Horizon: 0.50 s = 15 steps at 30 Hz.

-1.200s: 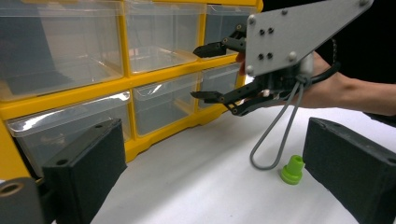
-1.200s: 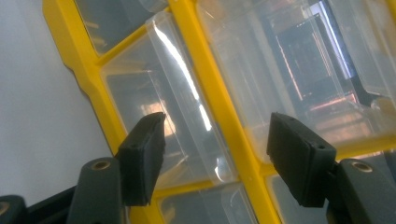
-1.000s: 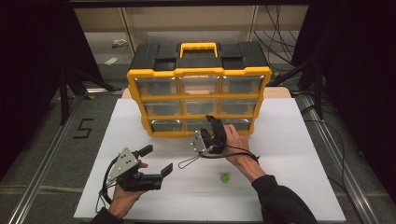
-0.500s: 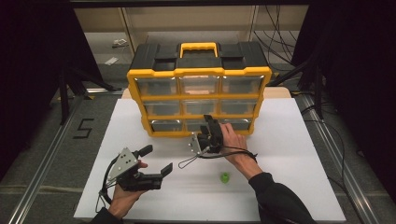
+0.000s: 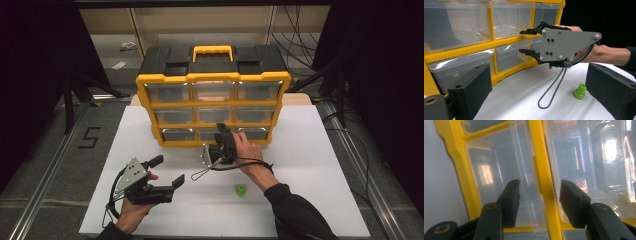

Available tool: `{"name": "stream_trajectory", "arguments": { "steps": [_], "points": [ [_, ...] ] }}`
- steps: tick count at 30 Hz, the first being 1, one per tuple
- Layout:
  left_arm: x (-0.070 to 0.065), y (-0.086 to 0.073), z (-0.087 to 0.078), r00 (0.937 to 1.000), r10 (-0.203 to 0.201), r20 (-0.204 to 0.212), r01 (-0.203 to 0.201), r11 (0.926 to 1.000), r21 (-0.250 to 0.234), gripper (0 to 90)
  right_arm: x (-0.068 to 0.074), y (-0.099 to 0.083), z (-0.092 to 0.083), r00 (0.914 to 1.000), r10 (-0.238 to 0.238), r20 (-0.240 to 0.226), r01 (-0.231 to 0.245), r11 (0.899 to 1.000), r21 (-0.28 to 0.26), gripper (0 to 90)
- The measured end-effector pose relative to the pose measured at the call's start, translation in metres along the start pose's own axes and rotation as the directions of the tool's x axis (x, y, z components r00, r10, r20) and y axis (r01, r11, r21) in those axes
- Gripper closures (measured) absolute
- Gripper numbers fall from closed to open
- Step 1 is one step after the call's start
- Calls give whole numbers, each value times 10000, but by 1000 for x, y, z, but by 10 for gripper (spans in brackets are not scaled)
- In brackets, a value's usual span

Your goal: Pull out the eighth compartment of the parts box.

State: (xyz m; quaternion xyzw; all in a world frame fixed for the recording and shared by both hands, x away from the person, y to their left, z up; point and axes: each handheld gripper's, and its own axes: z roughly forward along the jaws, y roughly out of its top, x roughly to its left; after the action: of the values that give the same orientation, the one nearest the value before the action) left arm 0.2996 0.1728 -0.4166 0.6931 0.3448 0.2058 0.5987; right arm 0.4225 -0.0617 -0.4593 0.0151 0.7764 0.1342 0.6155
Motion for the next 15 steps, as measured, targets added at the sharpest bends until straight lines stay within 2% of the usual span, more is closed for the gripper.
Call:
{"name": "stream_trajectory", "arguments": {
  "steps": [15],
  "points": [
    [-1,0,1,10000,37,-4,-37,10000,46,67,7,0,5,9987,-339,374,332,9993,191,537]
  ]
}}
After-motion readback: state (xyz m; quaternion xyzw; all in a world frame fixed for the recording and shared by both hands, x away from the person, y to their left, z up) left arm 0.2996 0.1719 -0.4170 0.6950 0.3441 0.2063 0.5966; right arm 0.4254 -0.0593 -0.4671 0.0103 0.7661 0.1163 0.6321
